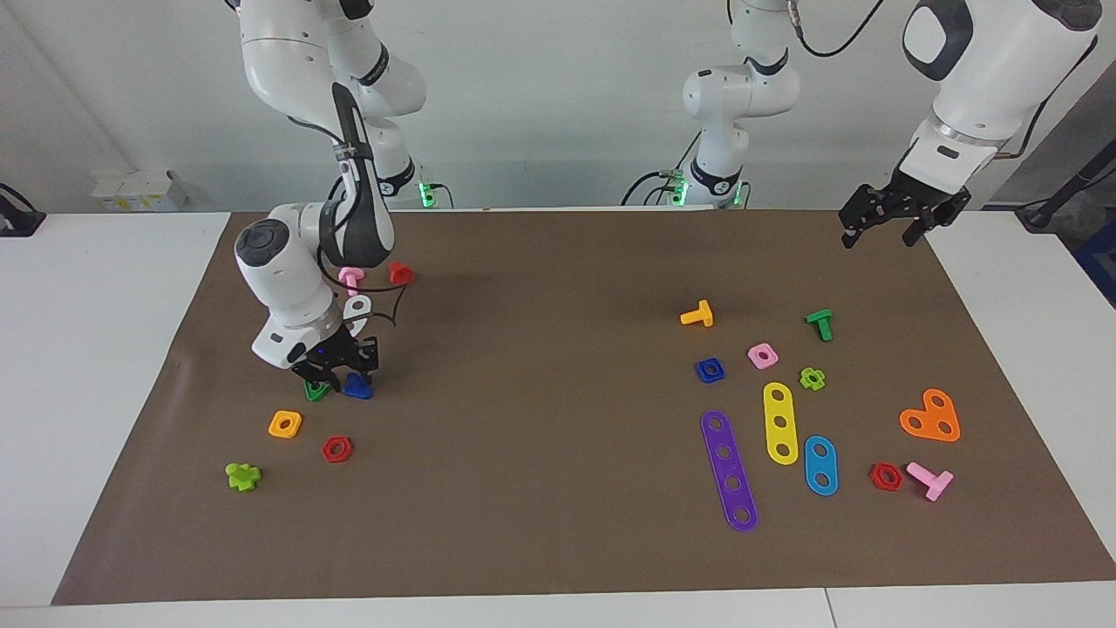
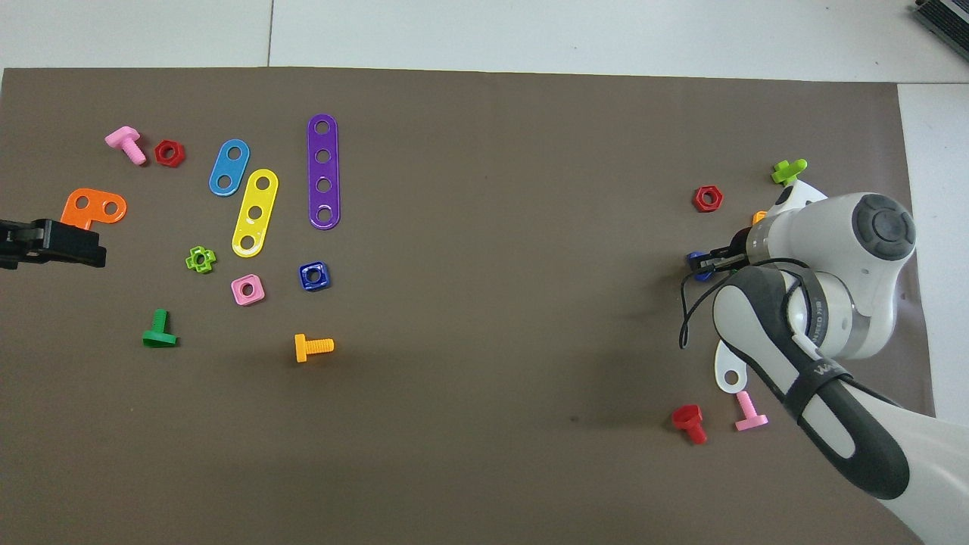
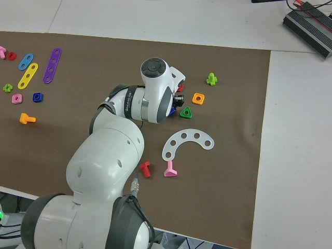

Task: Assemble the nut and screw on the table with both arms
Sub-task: 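Carry the blue bolt to the mat centre and release it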

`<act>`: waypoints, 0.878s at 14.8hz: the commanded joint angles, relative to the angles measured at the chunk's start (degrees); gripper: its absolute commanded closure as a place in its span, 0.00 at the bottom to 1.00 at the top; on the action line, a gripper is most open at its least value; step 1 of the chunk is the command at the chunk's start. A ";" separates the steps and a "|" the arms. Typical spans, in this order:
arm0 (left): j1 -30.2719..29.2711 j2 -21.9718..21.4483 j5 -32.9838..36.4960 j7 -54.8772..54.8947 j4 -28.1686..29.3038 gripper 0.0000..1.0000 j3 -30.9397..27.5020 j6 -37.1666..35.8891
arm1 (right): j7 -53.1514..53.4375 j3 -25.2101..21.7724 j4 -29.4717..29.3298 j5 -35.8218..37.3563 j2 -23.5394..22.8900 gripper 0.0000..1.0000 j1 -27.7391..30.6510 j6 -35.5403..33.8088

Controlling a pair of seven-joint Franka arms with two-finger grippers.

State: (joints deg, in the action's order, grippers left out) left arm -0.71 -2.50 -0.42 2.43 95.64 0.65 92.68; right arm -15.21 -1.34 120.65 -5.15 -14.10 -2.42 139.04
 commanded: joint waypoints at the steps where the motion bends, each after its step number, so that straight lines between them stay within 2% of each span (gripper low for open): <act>1: -0.34 -1.55 -0.20 0.83 1.57 0.00 0.06 0.31 | -2.02 0.46 1.08 -1.00 0.39 1.00 0.75 1.58; 5: -0.34 -1.55 -0.20 0.83 1.57 0.00 0.06 0.31 | -0.26 0.46 0.29 -1.09 0.30 1.00 0.57 0.44; 7: -0.34 -1.55 -0.20 0.83 1.57 0.00 0.06 0.31 | 0.96 0.46 -2.25 -1.18 1.00 1.00 0.13 -3.32; 9: -0.34 -1.55 -0.20 0.83 1.57 0.00 0.06 0.31 | 8.31 0.55 -6.64 -1.18 3.27 1.00 -0.48 -9.29; 13: -0.34 -1.55 -0.20 0.83 1.57 0.00 0.06 0.31 | 24.49 0.64 -15.86 0.23 4.69 1.00 -7.14 -18.26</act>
State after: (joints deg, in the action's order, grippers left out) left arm -0.71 -2.50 -0.42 2.43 95.63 0.65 92.68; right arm 1.90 -1.05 109.01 -5.50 -9.63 -6.72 124.68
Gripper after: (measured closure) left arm 0.000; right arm 0.806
